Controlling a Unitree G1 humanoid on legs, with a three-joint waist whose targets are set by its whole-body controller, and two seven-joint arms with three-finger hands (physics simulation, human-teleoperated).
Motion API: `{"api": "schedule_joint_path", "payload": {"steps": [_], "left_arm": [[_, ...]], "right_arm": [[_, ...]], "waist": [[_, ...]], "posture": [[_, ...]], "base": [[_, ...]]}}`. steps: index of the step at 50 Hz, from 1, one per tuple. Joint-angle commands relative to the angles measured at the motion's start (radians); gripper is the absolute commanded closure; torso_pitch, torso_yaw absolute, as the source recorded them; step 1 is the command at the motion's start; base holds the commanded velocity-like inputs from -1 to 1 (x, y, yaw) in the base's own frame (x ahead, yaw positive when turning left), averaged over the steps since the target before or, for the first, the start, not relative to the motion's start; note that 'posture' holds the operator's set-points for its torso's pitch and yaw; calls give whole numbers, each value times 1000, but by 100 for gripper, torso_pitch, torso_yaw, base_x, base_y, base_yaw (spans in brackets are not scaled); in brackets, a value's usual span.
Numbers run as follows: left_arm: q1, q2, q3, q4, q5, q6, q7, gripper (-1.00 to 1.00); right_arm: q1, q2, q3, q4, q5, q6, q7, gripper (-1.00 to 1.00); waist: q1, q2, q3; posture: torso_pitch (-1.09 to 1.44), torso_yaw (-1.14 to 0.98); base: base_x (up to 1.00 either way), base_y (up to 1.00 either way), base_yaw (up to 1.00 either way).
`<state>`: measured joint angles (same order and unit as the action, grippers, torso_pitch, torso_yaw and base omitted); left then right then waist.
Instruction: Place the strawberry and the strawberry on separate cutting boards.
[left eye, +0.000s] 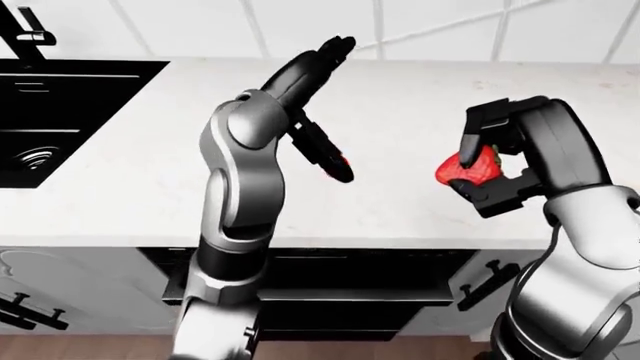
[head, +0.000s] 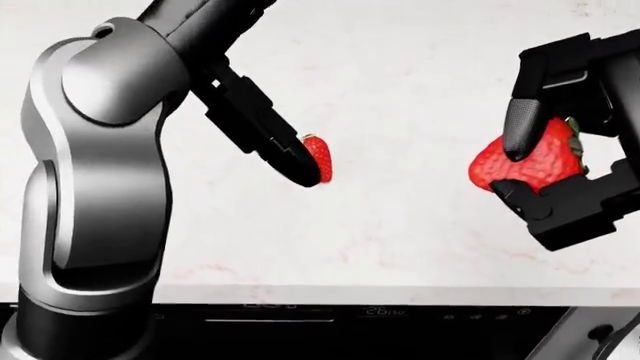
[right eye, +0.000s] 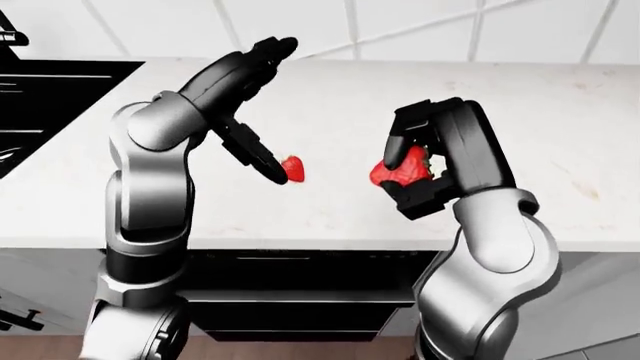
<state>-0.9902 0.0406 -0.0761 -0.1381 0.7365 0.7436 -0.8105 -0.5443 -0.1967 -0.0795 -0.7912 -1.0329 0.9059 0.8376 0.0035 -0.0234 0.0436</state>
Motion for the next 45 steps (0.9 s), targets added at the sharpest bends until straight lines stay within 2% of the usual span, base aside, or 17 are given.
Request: {"api": "schedule_joint_path", "payload": {"steps": [1,7,11,13,19,25,28,45], "left_arm": [[-33,0,10,-26,6,-25,12,-80],[-4,-12,-4,-30,19,-40,6,-63],[41,-28,-39,-90,77,-53,-36,-50],[68,-43,-51,-116,114,-66,-69,-53],[92,-64,-45,-100,173,-145,-98,-51],[83,-64,-34,-47,218,-214,-102,-40],[78,-66,-22,-19,217,-230,-94,-30],[50,-58,-10,107,176,-250,-43,-31]], "right_arm": [[-20,-8,-8,-18,-2,-18,-13,100],[-6,-6,-11,-18,9,-24,-25,100],[0,-5,-11,-14,18,-27,-35,100],[6,-3,-10,-12,24,-32,-44,100],[15,4,-5,-9,37,-34,-63,100],[17,5,-2,-4,43,-37,-71,100],[20,6,0,-3,43,-37,-74,100],[20,11,0,2,42,-43,-77,100]], "waist": [[0,-3,-26],[0,-4,-25],[0,-4,-25],[0,-4,-24],[1,-7,-23],[2,-7,-26],[2,-7,-26],[2,-5,-32]], "posture": [[0,0],[0,0],[0,0],[0,0],[0,0],[0,0],[0,0],[0,0]], "base": [[0,0,0],[0,0,0],[0,0,0],[0,0,0],[0,0,0],[0,0,0],[0,0,0],[0,0,0]]}}
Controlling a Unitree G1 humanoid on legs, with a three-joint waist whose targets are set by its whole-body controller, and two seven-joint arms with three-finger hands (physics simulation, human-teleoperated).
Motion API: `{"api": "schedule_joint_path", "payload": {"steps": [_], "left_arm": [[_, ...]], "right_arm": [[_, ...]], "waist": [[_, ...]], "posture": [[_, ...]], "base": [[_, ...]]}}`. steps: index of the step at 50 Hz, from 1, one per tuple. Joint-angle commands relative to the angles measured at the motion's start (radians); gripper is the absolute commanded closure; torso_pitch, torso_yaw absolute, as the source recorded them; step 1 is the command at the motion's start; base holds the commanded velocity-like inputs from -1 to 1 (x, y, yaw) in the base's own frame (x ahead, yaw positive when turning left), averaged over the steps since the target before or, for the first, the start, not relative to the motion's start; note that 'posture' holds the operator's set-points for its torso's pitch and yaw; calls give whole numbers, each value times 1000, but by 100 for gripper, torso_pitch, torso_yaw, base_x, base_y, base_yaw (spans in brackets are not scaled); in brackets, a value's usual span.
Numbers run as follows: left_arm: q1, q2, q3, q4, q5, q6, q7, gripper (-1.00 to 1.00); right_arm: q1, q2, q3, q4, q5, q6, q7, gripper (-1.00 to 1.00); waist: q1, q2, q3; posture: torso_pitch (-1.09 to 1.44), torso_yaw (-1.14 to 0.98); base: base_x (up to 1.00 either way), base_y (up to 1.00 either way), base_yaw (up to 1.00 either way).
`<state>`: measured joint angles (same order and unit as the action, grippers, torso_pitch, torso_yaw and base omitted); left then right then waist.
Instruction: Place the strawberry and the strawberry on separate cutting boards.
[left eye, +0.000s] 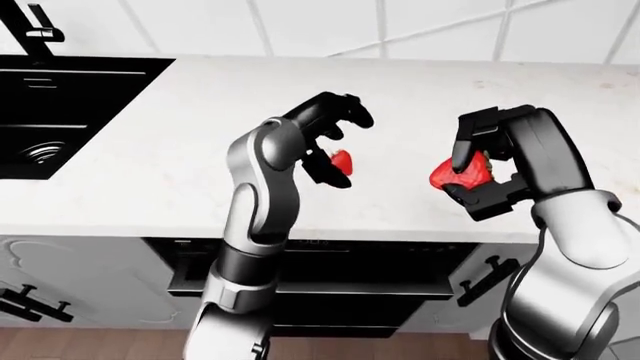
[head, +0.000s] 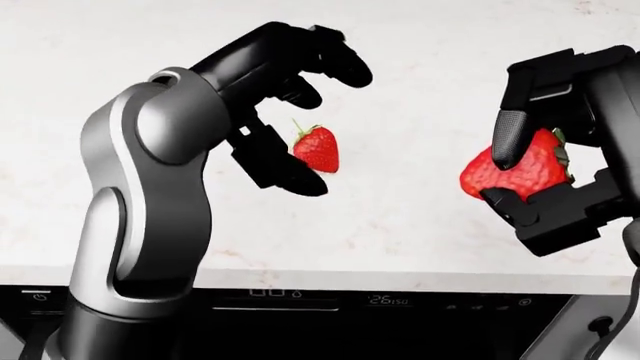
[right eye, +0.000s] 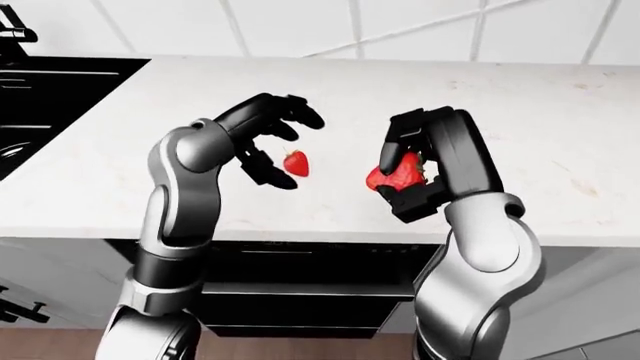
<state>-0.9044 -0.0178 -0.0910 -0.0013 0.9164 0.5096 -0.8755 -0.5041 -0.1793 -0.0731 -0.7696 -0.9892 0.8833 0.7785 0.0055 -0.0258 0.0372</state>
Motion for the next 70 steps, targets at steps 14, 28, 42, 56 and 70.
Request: {"api": "schedule_joint_path", "payload": {"steps": [14,28,42,56,70], "left_arm": [[-58,14,8,82,-61,-44,100,-29],[-31,16,5,131,-57,-93,125,-21],[-40,16,5,245,-77,-152,204,-12],[-28,8,0,250,-63,-177,209,42],[-91,35,39,83,-83,-63,118,65]], "right_arm": [[5,0,-9,-16,23,-34,-47,100],[21,0,-7,-17,42,-35,-70,100],[39,7,0,-14,51,-48,-86,100],[51,11,1,-11,59,-59,-96,100],[-38,-33,-13,-48,0,17,6,100]], "waist": [[-1,-2,-31],[-2,-1,-34],[-2,-1,-36],[-3,0,-37],[-5,1,-34]], "posture": [[0,0],[0,0],[0,0],[0,0],[0,0]], "base": [[0,0,0],[0,0,0],[0,0,0],[0,0,0],[0,0,0]]}}
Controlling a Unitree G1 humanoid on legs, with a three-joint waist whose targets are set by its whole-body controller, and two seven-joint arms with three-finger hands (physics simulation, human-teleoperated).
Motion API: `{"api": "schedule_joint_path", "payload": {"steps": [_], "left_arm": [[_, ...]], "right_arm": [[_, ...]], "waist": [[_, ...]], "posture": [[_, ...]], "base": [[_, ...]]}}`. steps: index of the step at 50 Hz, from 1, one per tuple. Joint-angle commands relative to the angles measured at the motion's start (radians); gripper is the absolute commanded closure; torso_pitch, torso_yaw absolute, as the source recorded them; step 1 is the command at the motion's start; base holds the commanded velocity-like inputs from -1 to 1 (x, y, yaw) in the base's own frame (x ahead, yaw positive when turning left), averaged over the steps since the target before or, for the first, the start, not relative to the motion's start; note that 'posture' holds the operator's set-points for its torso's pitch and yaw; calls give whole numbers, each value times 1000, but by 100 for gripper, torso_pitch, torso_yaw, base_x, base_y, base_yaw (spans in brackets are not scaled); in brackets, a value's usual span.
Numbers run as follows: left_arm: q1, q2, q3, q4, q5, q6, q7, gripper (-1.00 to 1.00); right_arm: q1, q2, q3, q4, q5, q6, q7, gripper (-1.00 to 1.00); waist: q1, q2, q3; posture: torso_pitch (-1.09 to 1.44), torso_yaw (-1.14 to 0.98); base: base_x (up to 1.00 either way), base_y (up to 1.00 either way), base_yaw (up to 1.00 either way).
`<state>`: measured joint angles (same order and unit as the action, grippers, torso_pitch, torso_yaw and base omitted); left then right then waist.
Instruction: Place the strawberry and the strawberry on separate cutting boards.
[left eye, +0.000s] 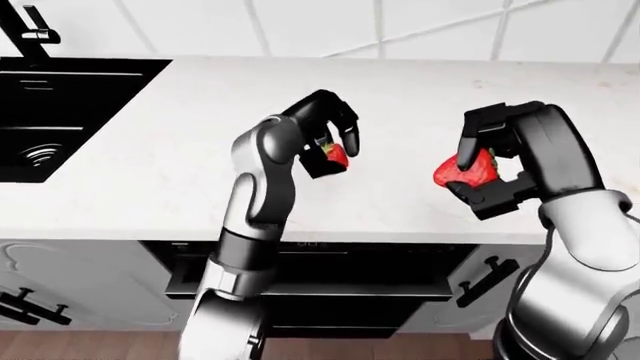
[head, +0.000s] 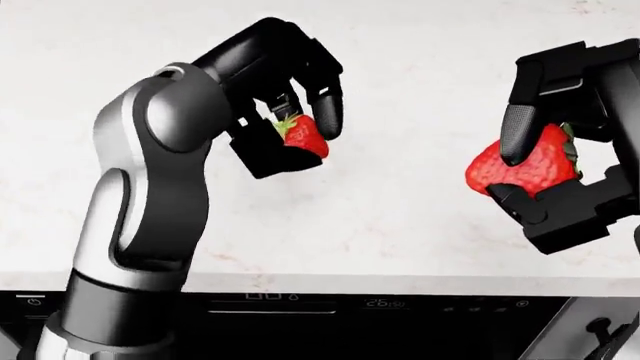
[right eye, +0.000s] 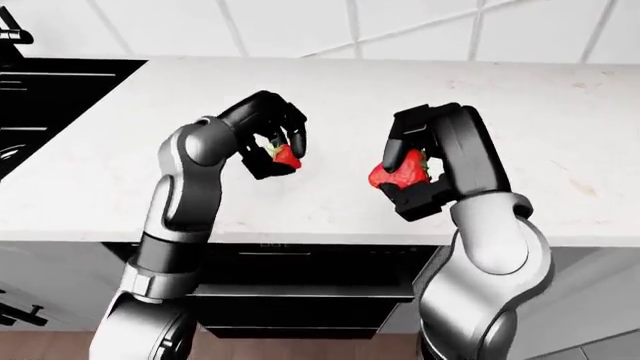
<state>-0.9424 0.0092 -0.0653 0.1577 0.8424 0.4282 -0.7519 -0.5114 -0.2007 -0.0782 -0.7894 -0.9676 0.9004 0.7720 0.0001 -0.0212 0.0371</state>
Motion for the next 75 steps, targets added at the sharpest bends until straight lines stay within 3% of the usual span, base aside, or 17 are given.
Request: {"api": "schedule_joint_path", "payload": {"steps": [1,15,16,22,32,36,46,50,53,57,60,62,67,69,71,74,75], "left_arm": [[-65,15,18,-107,-13,42,-21,65],[-107,106,41,-469,-48,315,-169,65],[-101,109,45,-487,-50,323,-173,65],[-94,150,87,-507,-115,353,-140,69],[-80,203,95,-522,-188,383,-91,67],[-73,211,94,-523,-199,383,-83,68],[-77,225,92,-532,-206,395,-87,70],[-76,226,91,-538,-205,400,-89,70],[-63,224,89,-541,-205,395,-87,69],[-43,220,88,-546,-206,381,-85,69],[-41,219,88,-551,-204,384,-87,69],[-42,219,92,-548,-206,383,-84,69],[-39,222,92,-555,-206,386,-88,68],[-39,223,92,-554,-207,386,-87,68],[-40,224,93,-555,-207,389,-88,67],[-37,224,96,-549,-212,381,-83,67],[-37,225,95,-551,-211,383,-83,67]], "right_arm": [[-47,-19,-8,-33,-34,12,30,100],[-155,-62,-19,-77,-112,90,156,100],[-154,-61,-19,-81,-116,90,161,100],[-149,-46,-12,-78,-131,80,164,100],[-149,-26,-4,-77,-154,66,173,100],[-146,-18,-3,-77,-156,61,172,100],[-160,-14,0,-74,-175,63,189,100],[-159,-10,0,-69,-175,57,186,100],[-146,0,5,-67,-172,47,174,100],[-131,12,9,-66,-166,34,159,100],[-129,16,13,-64,-167,32,157,100],[-130,18,13,-64,-170,34,159,100],[-138,21,16,-68,-178,41,168,100],[-134,23,18,-68,-181,39,169,100],[-133,24,17,-65,-179,37,168,100],[-134,28,17,-67,-178,38,170,100],[-135,27,16,-67,-178,38,169,100]], "waist": [[0,-3,-31],[1,1,-12],[-1,7,-31],[18,-33,-40],[32,15,-22],[14,108,-46],[0,28,2],[-15,-42,-35],[-1,-43,-39],[9,4,-13],[1,114,-51],[12,84,-17],[30,21,1],[24,67,-19],[-2,65,0],[-65,-75,11],[-59,-58,28]], "posture": [[0,0],[0,0],[0,0],[0,0],[0,0],[0,0],[0,0],[0,0],[0,0],[0,0],[0,0],[0,0],[0,0],[0,0],[0,0],[0,0],[0,0]], "base": [[0,0,0],[0,0,0],[0,9,0],[-22,29,0],[-27,59,0],[-27,74,0],[-27,74,0],[-27,75,0],[-27,74,0],[-28,75,0],[-27,74,0],[-27,75,0],[-27,67,20],[-28,0,100],[-23,50,50],[-12,91,0],[-7,86,0]]}}
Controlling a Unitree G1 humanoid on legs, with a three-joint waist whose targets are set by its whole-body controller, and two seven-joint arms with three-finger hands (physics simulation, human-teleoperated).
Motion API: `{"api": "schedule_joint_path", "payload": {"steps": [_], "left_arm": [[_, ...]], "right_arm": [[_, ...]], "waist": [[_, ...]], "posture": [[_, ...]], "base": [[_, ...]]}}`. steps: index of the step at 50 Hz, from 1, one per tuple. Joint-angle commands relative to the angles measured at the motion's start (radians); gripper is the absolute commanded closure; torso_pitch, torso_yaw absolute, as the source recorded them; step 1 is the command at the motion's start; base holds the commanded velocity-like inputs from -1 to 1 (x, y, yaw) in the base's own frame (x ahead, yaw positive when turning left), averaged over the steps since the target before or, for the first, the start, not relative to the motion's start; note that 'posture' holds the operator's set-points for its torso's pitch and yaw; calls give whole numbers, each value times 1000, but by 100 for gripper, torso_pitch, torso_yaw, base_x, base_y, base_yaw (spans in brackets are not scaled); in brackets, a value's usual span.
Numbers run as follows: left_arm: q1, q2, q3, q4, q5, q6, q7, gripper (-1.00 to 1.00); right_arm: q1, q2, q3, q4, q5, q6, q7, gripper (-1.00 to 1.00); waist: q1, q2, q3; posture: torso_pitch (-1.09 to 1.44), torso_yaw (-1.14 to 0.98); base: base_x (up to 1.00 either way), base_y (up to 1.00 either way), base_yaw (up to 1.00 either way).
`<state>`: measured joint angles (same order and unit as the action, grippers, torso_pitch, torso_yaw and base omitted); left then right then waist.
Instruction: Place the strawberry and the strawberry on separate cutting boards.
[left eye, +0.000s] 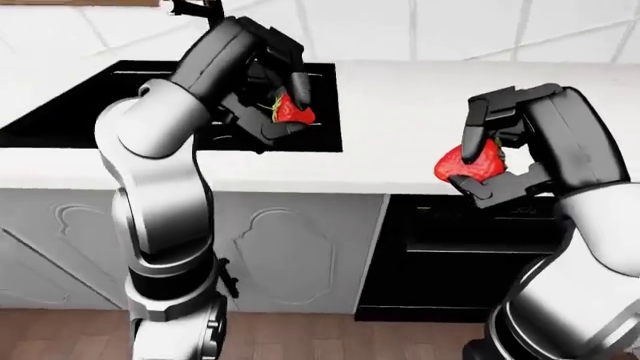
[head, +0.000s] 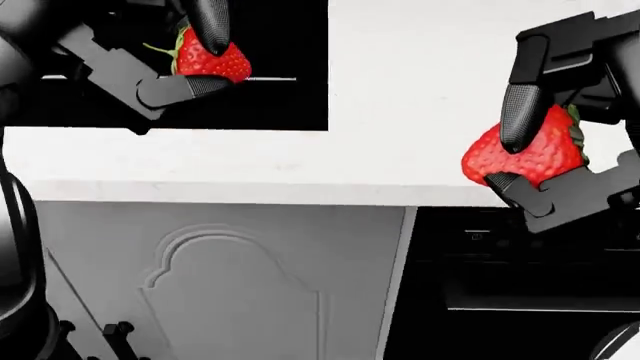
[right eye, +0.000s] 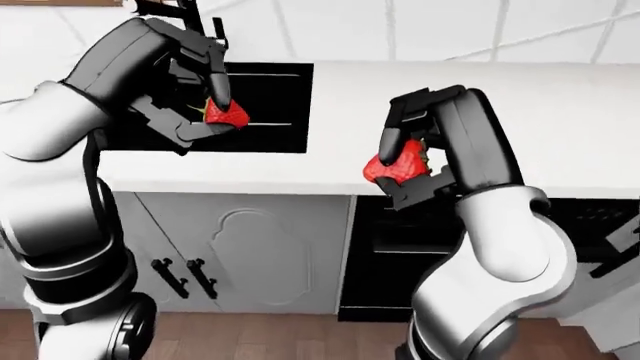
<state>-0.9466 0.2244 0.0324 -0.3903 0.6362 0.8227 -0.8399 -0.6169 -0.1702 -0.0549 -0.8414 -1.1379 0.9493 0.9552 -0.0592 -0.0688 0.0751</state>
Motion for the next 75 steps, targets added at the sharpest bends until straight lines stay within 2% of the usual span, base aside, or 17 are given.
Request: {"api": "schedule_joint_path", "payload": {"steps": [1,4,7,8,9,10,24,32,36,38,39,50,55,59,62,64,75], "left_arm": [[-33,11,-2,-3,-5,-11,5,66],[-35,12,-1,-3,-8,-9,7,67],[-38,13,-4,-10,-5,0,3,67],[-38,14,-3,-7,-7,-2,4,67],[-38,14,-3,-9,-6,-1,3,67],[-39,14,-3,-8,-7,-1,3,67],[-31,17,0,0,-16,-14,15,67],[-35,23,2,-6,-15,-7,10,66],[-35,23,3,-5,-15,-7,10,65],[-32,22,2,-4,-16,-10,11,65],[-34,23,1,-4,-15,-7,10,65],[-46,25,2,0,-14,-6,7,66],[-46,24,2,-3,-14,-4,6,66],[-46,23,0,-5,-13,-3,5,66],[-45,24,2,-7,-14,-2,5,66],[-41,21,3,-7,-17,-4,7,66],[-33,22,-1,-14,-15,-6,9,68]], "right_arm": [[-29,-4,-6,-17,-10,-9,-12,100],[-25,-1,-9,-19,-5,-6,-16,100],[-27,-2,-7,-24,-9,2,-11,100],[-31,-5,-10,-25,-10,4,-8,100],[-31,-5,-12,-27,-5,4,-10,100],[-31,-4,-13,-28,-1,3,-13,100],[-21,-11,-12,-23,22,4,-50,100],[-25,-9,-9,-23,20,7,-54,100],[-25,-11,-10,-25,19,11,-53,100],[-28,-12,-12,-27,22,12,-57,100],[-26,-12,-15,-26,27,10,-61,100],[-39,-24,-14,-30,15,24,-46,100],[-36,-25,-17,-29,20,19,-52,100],[-33,-25,-17,-32,20,20,-50,100],[-29,-22,-17,-30,28,15,-58,100],[-32,-23,-16,-33,27,18,-55,100],[-13,-19,-18,-34,58,5,-87,100]], "waist": [[17,-8,-33],[23,9,-71],[58,19,-42],[19,132,-35],[43,108,-30],[40,150,-51],[46,72,-32],[48,14,-73],[46,75,-43],[57,190,-72],[53,134,-55],[49,-3,-44],[49,4,-67],[52,31,-44],[50,86,-46],[47,181,-69],[57,74,-40]], "posture": [[0,0],[0,0],[0,0],[0,0],[0,0],[0,0],[0,0],[0,0],[0,0],[0,0],[0,0],[0,0],[0,0],[0,0],[0,0],[0,0],[0,0]], "base": [[-4,84,0],[-4,90,0],[-3,67,33],[-3,100,0],[-4,100,0],[0,70,0],[0,54,0],[0,73,0],[0,73,0],[0,73,0],[0,73,0],[0,73,0],[0,74,0],[0,93,0],[0,97,0],[0,97,0],[0,85,0]]}}
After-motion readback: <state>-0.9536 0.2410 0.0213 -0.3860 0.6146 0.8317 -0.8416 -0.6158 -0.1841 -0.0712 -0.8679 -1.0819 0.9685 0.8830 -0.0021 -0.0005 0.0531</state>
